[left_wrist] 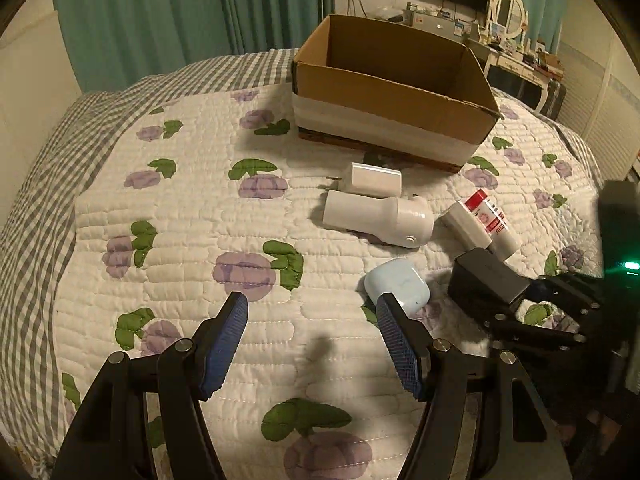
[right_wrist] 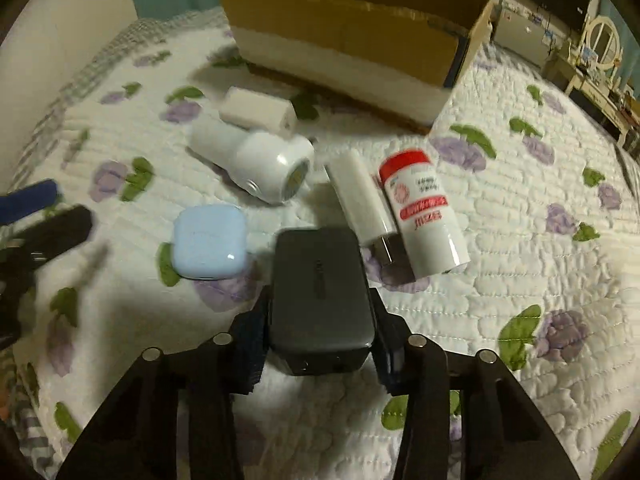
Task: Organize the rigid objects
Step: 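Grasp the blue earbud case with the left gripper while the right grasps the black charger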
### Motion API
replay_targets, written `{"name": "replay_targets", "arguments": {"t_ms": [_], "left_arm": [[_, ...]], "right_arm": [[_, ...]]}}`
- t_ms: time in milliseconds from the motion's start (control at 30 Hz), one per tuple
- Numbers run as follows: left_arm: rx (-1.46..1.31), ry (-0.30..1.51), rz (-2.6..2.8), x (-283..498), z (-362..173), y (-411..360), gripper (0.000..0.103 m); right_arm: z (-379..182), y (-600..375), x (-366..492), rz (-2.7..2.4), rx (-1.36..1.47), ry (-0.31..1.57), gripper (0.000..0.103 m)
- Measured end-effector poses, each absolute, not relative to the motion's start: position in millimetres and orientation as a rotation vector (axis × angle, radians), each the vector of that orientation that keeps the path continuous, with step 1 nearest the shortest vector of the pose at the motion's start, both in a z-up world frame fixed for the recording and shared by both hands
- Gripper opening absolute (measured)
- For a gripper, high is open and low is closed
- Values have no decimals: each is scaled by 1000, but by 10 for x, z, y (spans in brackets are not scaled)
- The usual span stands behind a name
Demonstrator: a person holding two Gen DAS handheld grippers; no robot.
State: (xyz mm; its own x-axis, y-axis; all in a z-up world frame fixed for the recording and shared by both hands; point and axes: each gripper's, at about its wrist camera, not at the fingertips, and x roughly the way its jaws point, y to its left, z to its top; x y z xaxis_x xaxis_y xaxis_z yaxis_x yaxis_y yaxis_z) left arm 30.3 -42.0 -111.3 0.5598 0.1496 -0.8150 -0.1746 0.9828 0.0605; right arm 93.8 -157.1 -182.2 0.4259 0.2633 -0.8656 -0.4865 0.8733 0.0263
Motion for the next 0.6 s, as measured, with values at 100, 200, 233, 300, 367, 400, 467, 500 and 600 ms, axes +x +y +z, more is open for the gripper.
{"name": "replay_targets", "arguments": {"t_ms": [100,200,233,300,367,400,467,500,600], "left_arm": [[-10,959,175,351,-1132,-498,70],[1,978,144,441,-1213,-608,70],[4,983,136,462,-1238,-642,70],[16,1000,112,534,-1317,-727,70],[30,1017,86,611,-1400,-812,70],[38,1020,85,656,-1443,-854,70],[40,1029,71,714,-1502,-910,70],[42,1036,58,745,-1541,-942,70],[78,1066,48,836,-1696,-1037,70]], "right_arm": [[-1636,-1671,834,484,-208,965,42],[-1457,-1817,817,467,-154,902,42],[-1406,-1849,835,458,-147,889,42],[-1298,-1933,885,435,-144,861,42],[-1206,-2025,949,409,-136,830,42],[-1190,-2056,980,406,-124,824,42],[-1187,-2157,1051,399,-79,827,42],[-1210,-2181,1076,400,-65,836,42],[-1274,-2201,1119,397,-49,869,42]]}}
